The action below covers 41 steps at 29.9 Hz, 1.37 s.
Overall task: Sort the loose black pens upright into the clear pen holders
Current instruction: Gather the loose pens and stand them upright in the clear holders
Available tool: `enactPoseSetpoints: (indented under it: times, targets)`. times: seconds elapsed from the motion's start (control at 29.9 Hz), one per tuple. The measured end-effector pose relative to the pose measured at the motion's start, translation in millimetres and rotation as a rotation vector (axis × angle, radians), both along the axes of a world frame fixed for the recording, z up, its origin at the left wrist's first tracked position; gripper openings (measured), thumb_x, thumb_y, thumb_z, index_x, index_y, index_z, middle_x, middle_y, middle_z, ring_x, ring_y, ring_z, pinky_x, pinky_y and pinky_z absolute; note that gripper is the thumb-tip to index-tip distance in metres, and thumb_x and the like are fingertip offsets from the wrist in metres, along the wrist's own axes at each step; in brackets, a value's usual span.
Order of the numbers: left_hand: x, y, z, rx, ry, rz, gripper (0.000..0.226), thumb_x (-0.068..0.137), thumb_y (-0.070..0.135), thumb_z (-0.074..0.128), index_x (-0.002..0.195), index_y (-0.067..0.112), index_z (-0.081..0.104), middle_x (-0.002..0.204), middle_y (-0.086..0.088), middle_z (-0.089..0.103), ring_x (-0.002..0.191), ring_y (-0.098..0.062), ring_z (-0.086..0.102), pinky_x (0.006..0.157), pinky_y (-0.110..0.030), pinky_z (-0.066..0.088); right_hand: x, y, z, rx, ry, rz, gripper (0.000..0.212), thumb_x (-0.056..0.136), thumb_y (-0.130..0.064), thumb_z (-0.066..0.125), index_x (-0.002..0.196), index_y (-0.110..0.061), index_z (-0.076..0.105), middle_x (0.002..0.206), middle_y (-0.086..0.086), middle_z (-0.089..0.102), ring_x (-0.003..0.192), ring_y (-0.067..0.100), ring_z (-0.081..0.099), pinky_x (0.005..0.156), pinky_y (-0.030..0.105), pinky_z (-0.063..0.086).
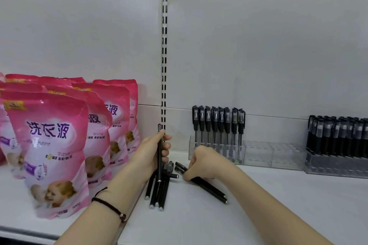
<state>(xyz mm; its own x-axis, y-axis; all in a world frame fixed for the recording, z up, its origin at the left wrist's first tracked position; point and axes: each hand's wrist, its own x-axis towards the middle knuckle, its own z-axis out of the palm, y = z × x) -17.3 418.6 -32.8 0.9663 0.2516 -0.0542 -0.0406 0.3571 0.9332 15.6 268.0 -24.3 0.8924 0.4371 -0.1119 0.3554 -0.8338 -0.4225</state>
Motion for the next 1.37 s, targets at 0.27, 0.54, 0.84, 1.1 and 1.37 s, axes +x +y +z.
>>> enactPoseSetpoints:
  times: [0.27,0.54,0.84,1.1,1.37]
  targets:
    - [0,-5,2,-0.079,-0.014,-0.034,0.03,0.101,0.025,0.046,0.087,0.004,0.061,0.064,-0.006,0.067,0.057,-0.014,0.062,0.05,-0.024,0.054,7,-18,19,0.399,0.157,0.0,0.022,0.081,-0.015,0.076,0.069,-0.008,0.058,0.049,0.001,0.051,0.038,0.009,0.042,0.041,0.018,0.037]
    - [-15,-19,6,0.092,-0.027,-0.486,0.044,0.103,0.039,0.036,0.093,0.007,0.066,0.094,-0.018,0.067,0.081,-0.03,0.066,0.08,-0.043,0.055,2,-5,25,0.975,0.107,-0.006,0.026,0.089,-0.014,0.068,0.065,-0.011,0.058,0.053,0.005,0.053,0.036,0.008,0.042,0.038,0.017,0.035]
    - [-10,-14,4,0.051,0.024,-0.324,0.054,0.097,0.052,0.04,0.119,0.005,0.057,0.057,0.002,0.038,0.044,-0.007,0.029,0.041,-0.018,0.029,-2,4,20,0.945,-0.015,-0.034,0.024,0.089,-0.03,0.067,0.087,-0.006,0.069,0.06,-0.005,0.065,0.043,0.006,0.046,0.043,0.019,0.037]
    - [-5,2,5,0.045,-0.115,0.011,0.037,0.097,0.042,0.049,0.102,0.006,0.055,0.054,0.005,0.037,0.04,-0.005,0.029,0.034,-0.016,0.026,-12,13,0,0.622,-0.167,-0.002,0.023,0.088,-0.032,0.065,0.082,-0.01,0.067,0.071,-0.005,0.059,0.061,0.01,0.052,0.063,0.029,0.046]
    - [-4,9,7,-0.037,-0.157,0.174,0.026,0.1,0.032,0.048,0.086,0.01,0.049,0.058,0.002,0.037,0.036,-0.004,0.031,0.032,-0.015,0.027,-16,21,-15,0.282,-0.115,0.161,0.014,0.078,-0.029,0.075,0.085,-0.017,0.078,0.075,0.003,0.071,0.07,0.021,0.061,0.073,0.035,0.053]
